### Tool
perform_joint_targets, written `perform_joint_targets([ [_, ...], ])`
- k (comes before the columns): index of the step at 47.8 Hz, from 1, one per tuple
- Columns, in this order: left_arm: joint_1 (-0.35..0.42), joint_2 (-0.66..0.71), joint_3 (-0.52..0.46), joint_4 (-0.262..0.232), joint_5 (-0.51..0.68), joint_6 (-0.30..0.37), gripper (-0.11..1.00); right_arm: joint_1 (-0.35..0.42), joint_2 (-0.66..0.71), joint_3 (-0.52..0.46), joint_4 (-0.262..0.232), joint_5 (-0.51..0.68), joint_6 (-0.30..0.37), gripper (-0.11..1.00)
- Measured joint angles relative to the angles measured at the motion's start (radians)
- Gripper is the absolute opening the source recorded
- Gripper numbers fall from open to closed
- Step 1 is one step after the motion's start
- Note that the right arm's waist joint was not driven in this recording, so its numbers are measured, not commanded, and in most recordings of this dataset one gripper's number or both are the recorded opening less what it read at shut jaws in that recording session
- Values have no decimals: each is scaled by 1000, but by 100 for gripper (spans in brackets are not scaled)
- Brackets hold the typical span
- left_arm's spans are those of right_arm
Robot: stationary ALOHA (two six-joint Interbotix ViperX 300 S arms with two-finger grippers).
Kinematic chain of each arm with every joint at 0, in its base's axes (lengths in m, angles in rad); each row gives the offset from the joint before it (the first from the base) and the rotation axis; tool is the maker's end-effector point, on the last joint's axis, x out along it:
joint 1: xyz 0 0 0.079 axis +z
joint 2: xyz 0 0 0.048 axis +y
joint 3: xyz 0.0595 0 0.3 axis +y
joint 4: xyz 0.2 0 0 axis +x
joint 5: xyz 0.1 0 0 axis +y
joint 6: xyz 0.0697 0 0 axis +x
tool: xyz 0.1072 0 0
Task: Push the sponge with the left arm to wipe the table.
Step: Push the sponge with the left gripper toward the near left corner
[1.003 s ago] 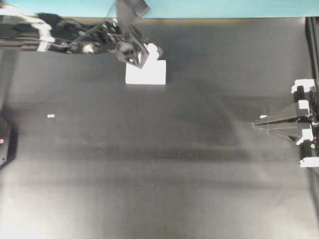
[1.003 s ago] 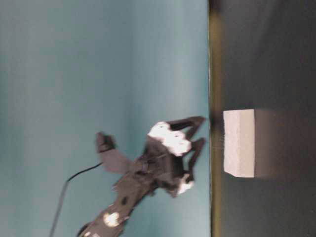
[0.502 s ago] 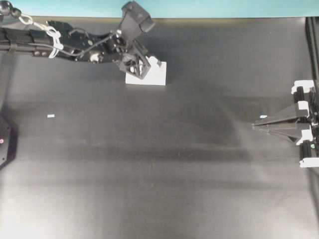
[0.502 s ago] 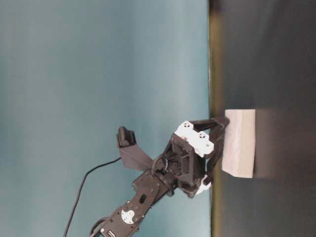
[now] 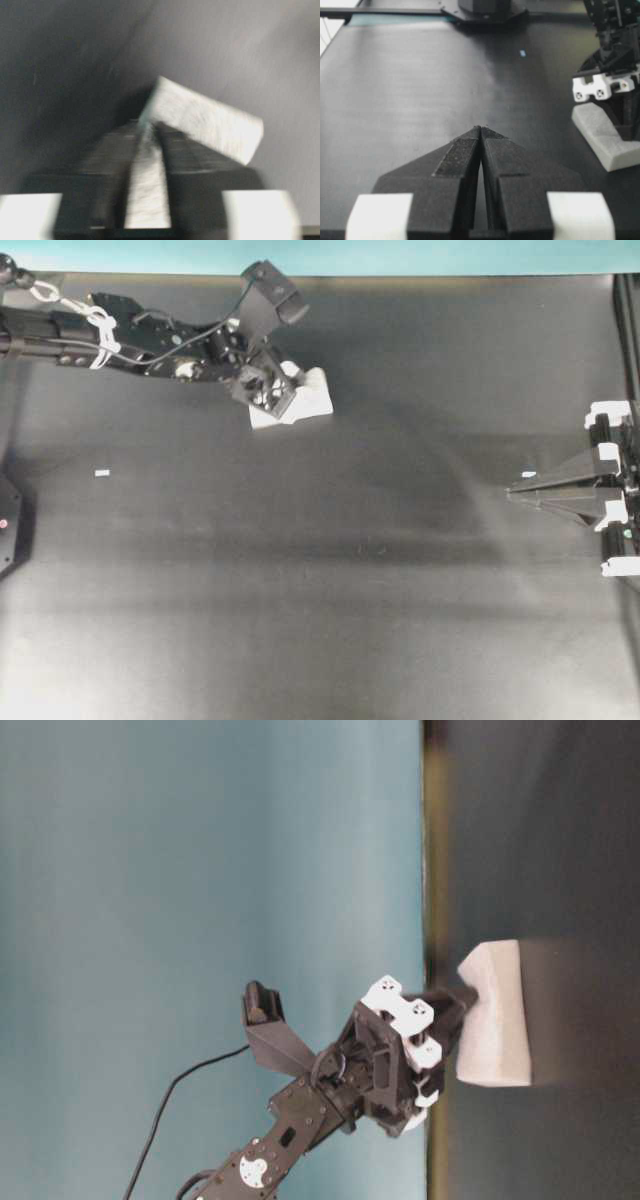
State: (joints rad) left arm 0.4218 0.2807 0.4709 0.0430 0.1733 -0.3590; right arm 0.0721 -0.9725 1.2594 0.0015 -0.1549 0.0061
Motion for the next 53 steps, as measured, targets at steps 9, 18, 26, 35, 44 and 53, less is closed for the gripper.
perform_joint_targets([
  [9, -31, -25, 35, 2, 9, -31, 6, 0, 0, 2, 0, -2, 0, -1],
  [18, -81, -64, 92, 2, 14, -97, 5, 0, 0, 3, 0, -3, 0, -1],
  [26, -123, -109, 153, 2, 15, -144, 5, 0, 0, 3, 0, -12, 0, -1],
  [35, -198, -160, 227, 2, 14, -216, 5, 0, 0, 5, 0, -18, 0, 0],
  [44, -287, -190, 284, 2, 2, -293, 5, 0, 0, 5, 0, -28, 0, -1],
  [53, -374, -224, 333, 2, -8, -357, 5, 0, 0, 6, 0, -31, 0, -1],
])
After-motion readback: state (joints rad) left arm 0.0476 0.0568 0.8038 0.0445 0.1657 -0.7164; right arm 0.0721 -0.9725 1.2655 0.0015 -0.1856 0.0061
